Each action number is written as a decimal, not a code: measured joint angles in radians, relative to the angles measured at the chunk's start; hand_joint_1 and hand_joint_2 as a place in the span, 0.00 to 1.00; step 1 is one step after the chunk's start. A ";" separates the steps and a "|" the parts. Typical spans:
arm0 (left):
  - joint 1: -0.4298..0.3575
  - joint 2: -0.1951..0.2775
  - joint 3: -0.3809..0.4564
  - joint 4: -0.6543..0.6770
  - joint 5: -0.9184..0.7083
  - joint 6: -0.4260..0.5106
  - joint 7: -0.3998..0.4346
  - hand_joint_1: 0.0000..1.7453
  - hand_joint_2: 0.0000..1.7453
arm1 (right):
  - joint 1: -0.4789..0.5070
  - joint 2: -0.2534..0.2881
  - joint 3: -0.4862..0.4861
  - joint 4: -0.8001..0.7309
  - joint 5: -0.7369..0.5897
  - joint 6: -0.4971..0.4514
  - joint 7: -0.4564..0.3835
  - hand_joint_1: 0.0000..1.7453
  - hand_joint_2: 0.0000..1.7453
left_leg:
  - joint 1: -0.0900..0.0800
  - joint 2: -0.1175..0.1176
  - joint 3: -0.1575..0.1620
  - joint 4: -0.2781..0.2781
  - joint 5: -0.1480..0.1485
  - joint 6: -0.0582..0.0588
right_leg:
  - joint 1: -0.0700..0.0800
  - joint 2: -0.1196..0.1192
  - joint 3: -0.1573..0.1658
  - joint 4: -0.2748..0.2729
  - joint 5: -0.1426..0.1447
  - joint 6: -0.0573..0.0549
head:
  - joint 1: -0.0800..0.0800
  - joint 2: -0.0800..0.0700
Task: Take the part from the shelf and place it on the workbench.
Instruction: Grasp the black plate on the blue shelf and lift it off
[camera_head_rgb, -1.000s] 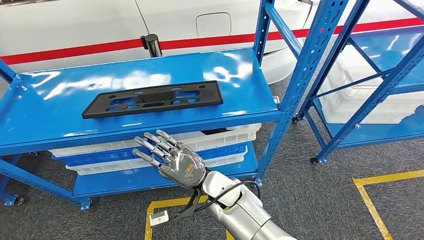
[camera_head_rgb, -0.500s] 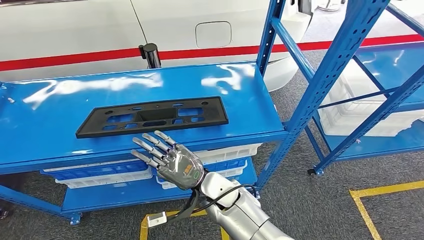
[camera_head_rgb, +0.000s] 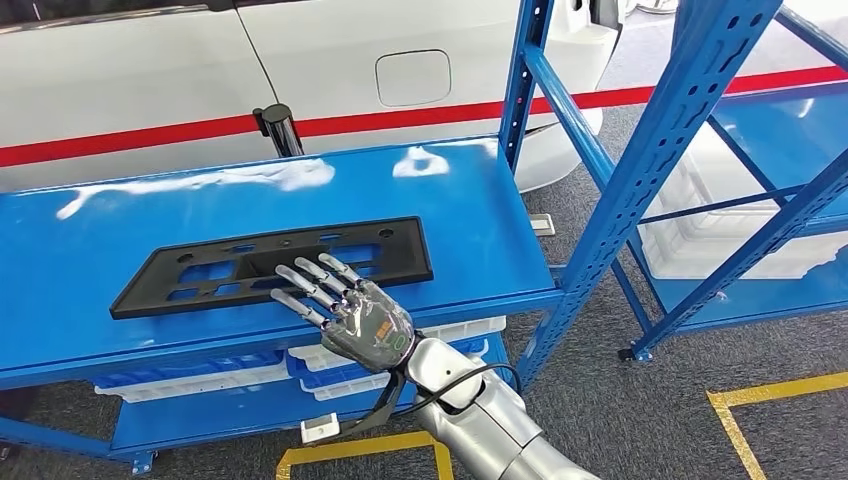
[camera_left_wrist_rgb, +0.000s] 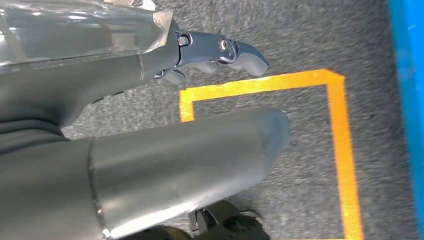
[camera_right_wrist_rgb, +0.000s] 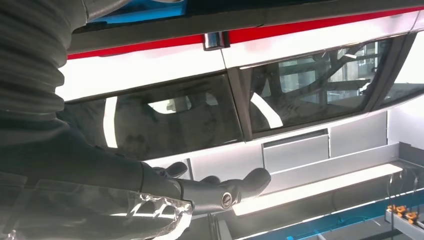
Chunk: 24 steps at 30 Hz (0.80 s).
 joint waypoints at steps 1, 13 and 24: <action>0.000 0.000 0.000 0.000 0.000 0.000 0.000 0.00 0.00 | 0.000 0.000 0.000 0.000 0.000 0.000 0.000 0.00 1.00 | 0.000 0.000 -0.009 0.010 -0.008 -0.001 | 0.000 0.000 0.002 0.000 -0.002 0.000 | 0.000 0.000; -0.017 -0.006 -0.001 -0.004 -0.021 0.048 0.047 0.00 0.00 | -0.051 0.005 0.088 0.030 -0.072 0.039 0.071 0.00 1.00 | -0.004 0.002 0.005 -0.240 0.148 0.045 | 0.015 0.003 0.006 0.147 -0.154 0.034 | 0.001 0.000; -0.031 -0.018 -0.005 -0.007 -0.041 0.092 0.065 0.00 0.00 | -0.077 0.038 0.193 0.086 -0.088 0.107 0.099 0.00 1.00 | -0.012 -0.014 0.015 -0.233 0.130 0.022 | 0.021 0.004 0.016 -0.015 -0.017 0.016 | 0.000 0.000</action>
